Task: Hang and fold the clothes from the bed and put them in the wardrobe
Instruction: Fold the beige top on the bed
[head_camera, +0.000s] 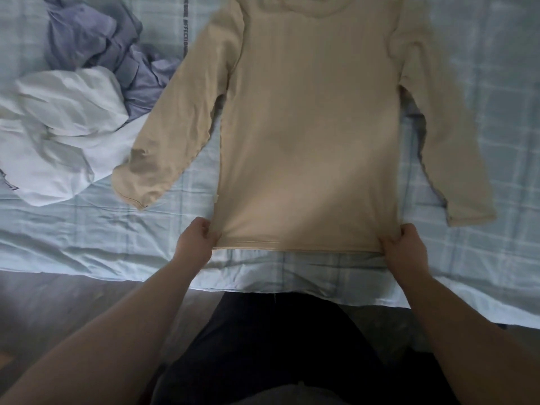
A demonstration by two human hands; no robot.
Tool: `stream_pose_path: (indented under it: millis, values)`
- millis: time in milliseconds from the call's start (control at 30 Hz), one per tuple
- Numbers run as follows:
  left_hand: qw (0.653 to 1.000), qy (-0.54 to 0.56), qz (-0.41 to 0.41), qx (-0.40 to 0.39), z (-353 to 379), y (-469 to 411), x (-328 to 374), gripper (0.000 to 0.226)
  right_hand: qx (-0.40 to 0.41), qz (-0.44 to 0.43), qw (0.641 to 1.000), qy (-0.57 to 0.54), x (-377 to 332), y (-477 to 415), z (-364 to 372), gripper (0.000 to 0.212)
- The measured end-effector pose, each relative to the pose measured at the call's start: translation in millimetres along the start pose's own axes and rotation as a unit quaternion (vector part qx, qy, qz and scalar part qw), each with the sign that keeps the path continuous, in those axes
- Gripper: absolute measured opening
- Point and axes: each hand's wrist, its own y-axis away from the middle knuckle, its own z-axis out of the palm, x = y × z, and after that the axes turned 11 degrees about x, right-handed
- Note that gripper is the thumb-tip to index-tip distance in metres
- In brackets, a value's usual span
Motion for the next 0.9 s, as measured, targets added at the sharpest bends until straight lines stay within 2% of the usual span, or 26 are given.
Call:
stream_pose_path:
  millis: [167,233,300,367,500,633,700,900]
  values:
    - [0.996,-0.051,0.035,0.067,20,9,0,0.018,0.036,-0.051,0.994,0.092,5,9,16,0.028]
    - [0.991,-0.085,0.06,0.086,20,12,2,0.027,0.065,-0.086,0.986,0.128,2,10,14,0.048]
    - [0.981,-0.131,0.093,0.108,19,13,7,0.046,0.082,-0.094,0.985,0.116,-6,12,11,0.07]
    - [0.969,-0.159,0.135,0.136,20,13,19,0.062,0.089,-0.127,0.983,0.096,-18,12,8,0.077]
    - [0.935,-0.167,0.28,0.141,31,6,60,0.067,0.088,-0.293,0.942,0.136,-54,3,16,0.073]
    - [0.877,-0.238,0.397,0.133,59,-20,108,0.066,0.08,-0.416,0.886,0.189,-103,-13,39,0.07]
    - [0.864,-0.26,0.41,0.131,74,-39,126,0.065,0.098,-0.44,0.866,0.217,-121,-26,51,0.067]
    - [0.867,-0.272,0.387,0.156,103,-73,135,0.063,0.152,-0.439,0.843,0.271,-128,-51,78,0.062]
